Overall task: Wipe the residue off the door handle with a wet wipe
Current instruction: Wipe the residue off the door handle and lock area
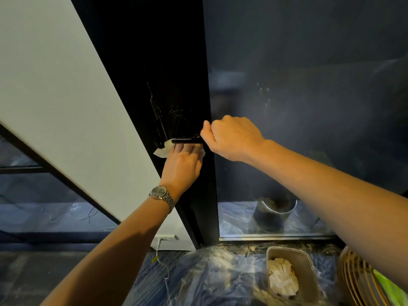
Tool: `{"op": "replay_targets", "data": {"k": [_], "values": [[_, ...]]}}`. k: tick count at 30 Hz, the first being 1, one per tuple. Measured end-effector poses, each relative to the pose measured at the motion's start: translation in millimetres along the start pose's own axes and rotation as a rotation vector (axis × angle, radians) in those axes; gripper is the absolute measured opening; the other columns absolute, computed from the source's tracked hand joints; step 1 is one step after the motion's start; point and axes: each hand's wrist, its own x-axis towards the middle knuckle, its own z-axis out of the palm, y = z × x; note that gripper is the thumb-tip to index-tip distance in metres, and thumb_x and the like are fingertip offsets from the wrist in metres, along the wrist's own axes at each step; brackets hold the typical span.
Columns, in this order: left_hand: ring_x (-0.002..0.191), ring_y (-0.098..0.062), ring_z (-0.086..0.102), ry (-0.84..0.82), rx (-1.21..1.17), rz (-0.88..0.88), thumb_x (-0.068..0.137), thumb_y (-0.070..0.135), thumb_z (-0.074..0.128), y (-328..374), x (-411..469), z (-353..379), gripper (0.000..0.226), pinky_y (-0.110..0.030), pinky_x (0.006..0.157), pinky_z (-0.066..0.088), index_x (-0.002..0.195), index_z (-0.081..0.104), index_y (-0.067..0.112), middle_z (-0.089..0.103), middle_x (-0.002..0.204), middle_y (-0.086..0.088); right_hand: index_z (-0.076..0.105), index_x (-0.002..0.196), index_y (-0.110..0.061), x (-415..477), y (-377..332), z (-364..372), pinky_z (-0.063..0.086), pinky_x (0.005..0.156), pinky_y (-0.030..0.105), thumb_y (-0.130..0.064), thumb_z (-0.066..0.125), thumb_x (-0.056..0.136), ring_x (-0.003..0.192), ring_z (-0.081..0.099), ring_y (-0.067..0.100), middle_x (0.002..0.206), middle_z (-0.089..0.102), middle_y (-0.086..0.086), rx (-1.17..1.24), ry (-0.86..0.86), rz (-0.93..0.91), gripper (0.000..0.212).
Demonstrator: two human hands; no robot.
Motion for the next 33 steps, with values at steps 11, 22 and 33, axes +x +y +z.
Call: {"op": "replay_targets", "data": {"k": [11, 22, 33], "values": [[0.11, -0.039, 0.055, 0.005, -0.044, -0.122, 0.089, 0.024, 0.055, 4, 1, 10, 0.033, -0.045, 0.099, 0.041, 0.112, 0.06, 0.002, 0.064, 0.112, -0.02, 0.041, 0.048, -0.015, -1, -2, 0, 0.038, 0.048, 0.027, -0.03, 0.024, 0.102, 0.043, 0.043, 0.013, 0.046, 0.042, -0.001, -0.006, -0.001, 0.009, 0.058], [0.11, -0.04, 0.055, -0.056, 0.006, -0.001, 0.082, 0.011, 0.064, -1, 1, 9, 0.034, -0.048, 0.095, 0.045, 0.115, 0.06, 0.003, 0.063, 0.115, -0.019, 0.047, 0.051, -0.011, 0, -2, 0, 0.047, 0.056, 0.034, -0.03, 0.024, 0.102, 0.05, 0.052, 0.023, 0.047, 0.045, 0.001, -0.009, 0.01, -0.002, 0.059], [0.102, -0.025, 0.054, 0.129, -0.701, -0.772, 0.083, 0.013, 0.063, 13, -13, 22, 0.047, -0.019, 0.081, 0.045, 0.124, 0.041, 0.005, 0.045, 0.123, -0.013, 0.045, 0.05, -0.009, -1, -2, -1, 0.044, 0.052, 0.033, -0.03, 0.024, 0.101, 0.048, 0.052, 0.024, 0.045, 0.043, 0.001, -0.013, 0.005, 0.0, 0.06]]}}
